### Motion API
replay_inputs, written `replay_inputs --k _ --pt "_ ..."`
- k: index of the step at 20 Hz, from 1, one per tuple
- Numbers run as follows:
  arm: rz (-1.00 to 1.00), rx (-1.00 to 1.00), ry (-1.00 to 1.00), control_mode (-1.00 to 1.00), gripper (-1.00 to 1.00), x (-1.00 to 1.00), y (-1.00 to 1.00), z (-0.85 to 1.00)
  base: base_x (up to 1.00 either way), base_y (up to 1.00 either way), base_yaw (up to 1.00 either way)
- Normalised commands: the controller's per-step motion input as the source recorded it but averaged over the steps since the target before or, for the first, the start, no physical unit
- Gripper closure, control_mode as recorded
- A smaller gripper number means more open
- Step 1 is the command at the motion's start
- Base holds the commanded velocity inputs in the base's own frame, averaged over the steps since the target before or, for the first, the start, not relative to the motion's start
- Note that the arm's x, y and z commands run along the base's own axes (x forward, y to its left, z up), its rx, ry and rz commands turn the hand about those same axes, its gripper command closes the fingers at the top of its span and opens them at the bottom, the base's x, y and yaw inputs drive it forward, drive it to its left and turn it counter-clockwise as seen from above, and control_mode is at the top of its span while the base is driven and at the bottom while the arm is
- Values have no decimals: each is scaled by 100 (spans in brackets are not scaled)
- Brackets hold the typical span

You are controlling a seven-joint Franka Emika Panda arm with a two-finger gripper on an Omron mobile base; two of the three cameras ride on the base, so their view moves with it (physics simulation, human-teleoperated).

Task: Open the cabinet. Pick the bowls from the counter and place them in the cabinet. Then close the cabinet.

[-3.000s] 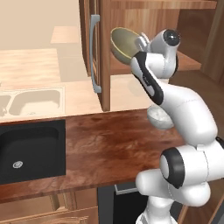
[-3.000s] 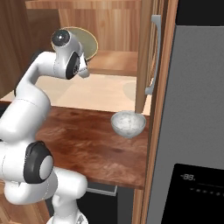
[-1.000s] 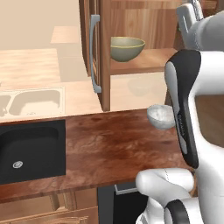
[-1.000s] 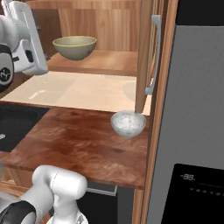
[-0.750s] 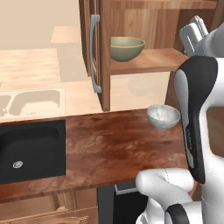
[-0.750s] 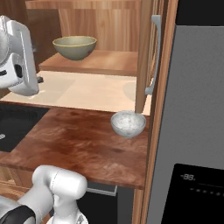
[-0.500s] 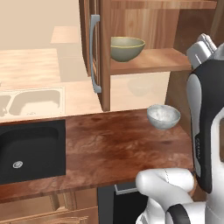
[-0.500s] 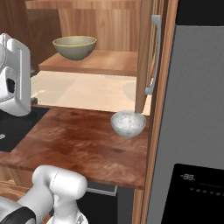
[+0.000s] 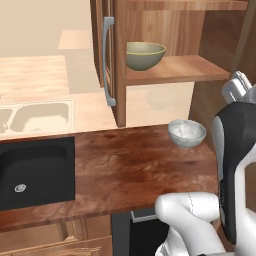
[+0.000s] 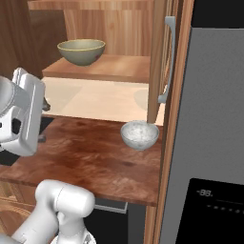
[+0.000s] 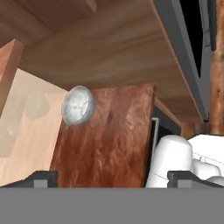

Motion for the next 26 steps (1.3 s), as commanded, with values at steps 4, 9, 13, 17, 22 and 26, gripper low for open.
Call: replay_inputs --k 4,9,13,17,22,26 --pt "-21 0 0 -100 -100 7 -17 -35 0 0 0" --pt "-24 0 0 -100 -100 27 -20 -25 0 0 0" --pt "-27 0 0 -100 -100 19 -19 -10 0 0 0" --pt "-24 0 0 -100 -100 12 -12 -13 0 0 0" --pt "-14 0 -1 -100 -100 13 -2 -26 0 0 0" --pt "-6 0 0 -100 -100 21 0 -25 0 0 0"
